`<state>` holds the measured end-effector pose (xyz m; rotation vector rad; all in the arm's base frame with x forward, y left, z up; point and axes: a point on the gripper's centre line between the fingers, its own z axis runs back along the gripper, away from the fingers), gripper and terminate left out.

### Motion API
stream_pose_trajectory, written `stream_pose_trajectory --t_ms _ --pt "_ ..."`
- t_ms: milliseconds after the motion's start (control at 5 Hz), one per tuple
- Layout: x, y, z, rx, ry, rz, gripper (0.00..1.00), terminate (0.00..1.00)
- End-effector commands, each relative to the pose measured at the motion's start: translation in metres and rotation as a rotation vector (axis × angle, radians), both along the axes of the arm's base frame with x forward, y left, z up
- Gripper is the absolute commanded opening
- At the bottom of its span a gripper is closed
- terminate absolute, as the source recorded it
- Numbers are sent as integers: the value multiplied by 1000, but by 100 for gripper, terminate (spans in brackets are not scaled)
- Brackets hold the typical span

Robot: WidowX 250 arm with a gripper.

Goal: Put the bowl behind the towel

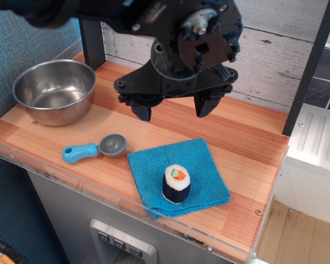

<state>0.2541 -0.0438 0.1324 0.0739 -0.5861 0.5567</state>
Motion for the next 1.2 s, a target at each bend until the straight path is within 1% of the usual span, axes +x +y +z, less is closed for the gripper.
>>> stream_pose_trajectory --t_ms 0,400,600,800,1000 --pt "0 0 0 0 0 0 100 0" --pt "29 49 -13 93 25 51 100 0" --pt "40 66 -20 157 46 56 100 0" --pt "54 82 -31 213 87 14 100 0" --pt "63 98 -39 285 112 17 100 0"
